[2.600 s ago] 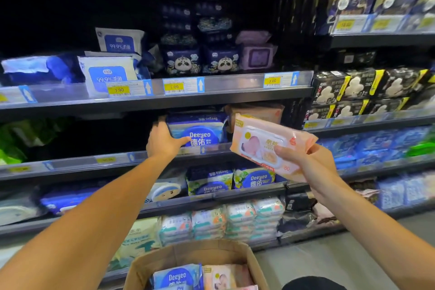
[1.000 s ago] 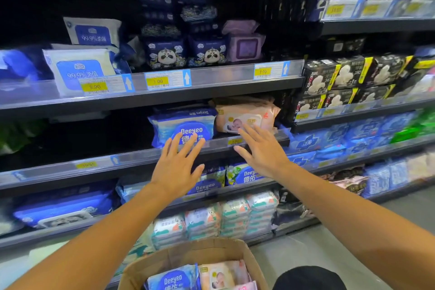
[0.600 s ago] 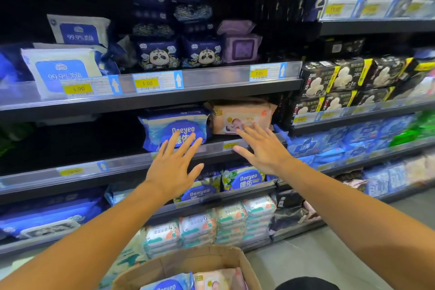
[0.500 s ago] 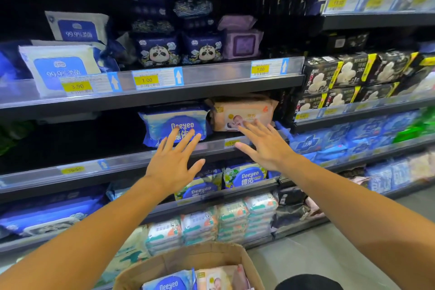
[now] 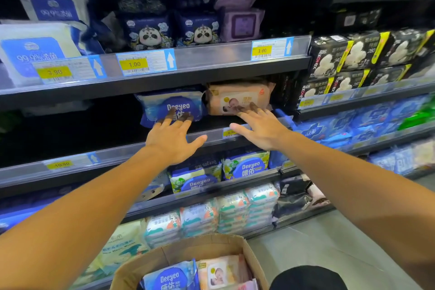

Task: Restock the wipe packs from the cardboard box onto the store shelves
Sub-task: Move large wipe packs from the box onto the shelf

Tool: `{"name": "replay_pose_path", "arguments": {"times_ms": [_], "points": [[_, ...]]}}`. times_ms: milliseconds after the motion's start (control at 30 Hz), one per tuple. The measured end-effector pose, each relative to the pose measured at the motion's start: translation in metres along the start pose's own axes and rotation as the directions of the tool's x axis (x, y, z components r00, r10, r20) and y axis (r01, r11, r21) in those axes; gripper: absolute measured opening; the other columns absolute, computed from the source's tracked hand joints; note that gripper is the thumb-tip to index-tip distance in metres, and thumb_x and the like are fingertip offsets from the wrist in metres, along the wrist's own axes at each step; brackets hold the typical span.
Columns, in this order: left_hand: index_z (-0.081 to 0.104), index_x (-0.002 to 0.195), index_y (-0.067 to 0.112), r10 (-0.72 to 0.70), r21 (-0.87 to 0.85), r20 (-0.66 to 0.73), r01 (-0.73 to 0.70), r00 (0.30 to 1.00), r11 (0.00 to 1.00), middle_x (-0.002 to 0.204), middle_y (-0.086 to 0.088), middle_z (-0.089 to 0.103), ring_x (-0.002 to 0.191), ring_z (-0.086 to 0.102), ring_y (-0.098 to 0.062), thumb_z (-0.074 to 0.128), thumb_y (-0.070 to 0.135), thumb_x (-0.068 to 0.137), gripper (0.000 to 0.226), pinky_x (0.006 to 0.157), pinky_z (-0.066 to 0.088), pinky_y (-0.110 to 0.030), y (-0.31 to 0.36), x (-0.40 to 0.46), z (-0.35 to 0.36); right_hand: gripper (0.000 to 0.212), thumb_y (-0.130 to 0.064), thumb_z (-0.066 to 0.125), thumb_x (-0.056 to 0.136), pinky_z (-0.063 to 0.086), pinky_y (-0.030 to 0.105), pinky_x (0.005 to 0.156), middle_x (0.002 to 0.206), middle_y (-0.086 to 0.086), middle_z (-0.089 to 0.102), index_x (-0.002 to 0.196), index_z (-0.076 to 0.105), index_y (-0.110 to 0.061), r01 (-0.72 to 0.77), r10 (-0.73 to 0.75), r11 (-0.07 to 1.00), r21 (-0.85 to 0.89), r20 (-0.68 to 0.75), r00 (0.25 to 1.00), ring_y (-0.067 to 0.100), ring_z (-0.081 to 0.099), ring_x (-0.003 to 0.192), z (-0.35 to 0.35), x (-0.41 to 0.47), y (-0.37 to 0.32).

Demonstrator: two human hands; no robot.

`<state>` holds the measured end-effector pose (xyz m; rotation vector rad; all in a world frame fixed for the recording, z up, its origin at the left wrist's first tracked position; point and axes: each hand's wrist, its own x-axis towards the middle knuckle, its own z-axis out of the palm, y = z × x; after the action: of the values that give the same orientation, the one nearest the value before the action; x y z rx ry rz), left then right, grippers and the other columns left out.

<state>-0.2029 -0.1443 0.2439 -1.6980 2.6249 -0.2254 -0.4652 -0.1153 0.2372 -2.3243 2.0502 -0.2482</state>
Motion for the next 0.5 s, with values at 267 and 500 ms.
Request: {"name": "replay_pose_path", "arguments": {"times_ms": [267,500], "points": [[0.017,0.159,0.019,0.040,-0.003,-0.102,-0.041,0.994,0.999,0.160,-0.005,0.032,0.148,0.023,-0.031,0.020,0.068,0.097,0.079,0.118,0.026,-0.044,-0.005,-0.014,0.004,0.065,-0.058,0.031,0.102,0.023,0.041,0.117,0.154,0.007,0.042,0.154,0.034,-0.018,0.090,-0.085,0.994,0.053,-0.098,0.992,0.026,0.034,0.142,-0.006,-0.014,-0.009],[0.031,0.155,0.014,0.115,-0.105,-0.327,-0.157,0.938,0.982,0.159,-0.005,0.035,0.150,0.024,-0.029,0.039,0.051,0.101,0.066,0.121,0.023,-0.043,-0.014,-0.079,0.017,0.065,-0.054,0.042,0.101,0.018,0.047,0.122,0.163,0.001,0.026,0.155,0.032,-0.020,0.259,-0.231,0.956,0.140,-0.190,0.954,0.020,0.015,0.152,0.019,-0.068,-0.032]]}}
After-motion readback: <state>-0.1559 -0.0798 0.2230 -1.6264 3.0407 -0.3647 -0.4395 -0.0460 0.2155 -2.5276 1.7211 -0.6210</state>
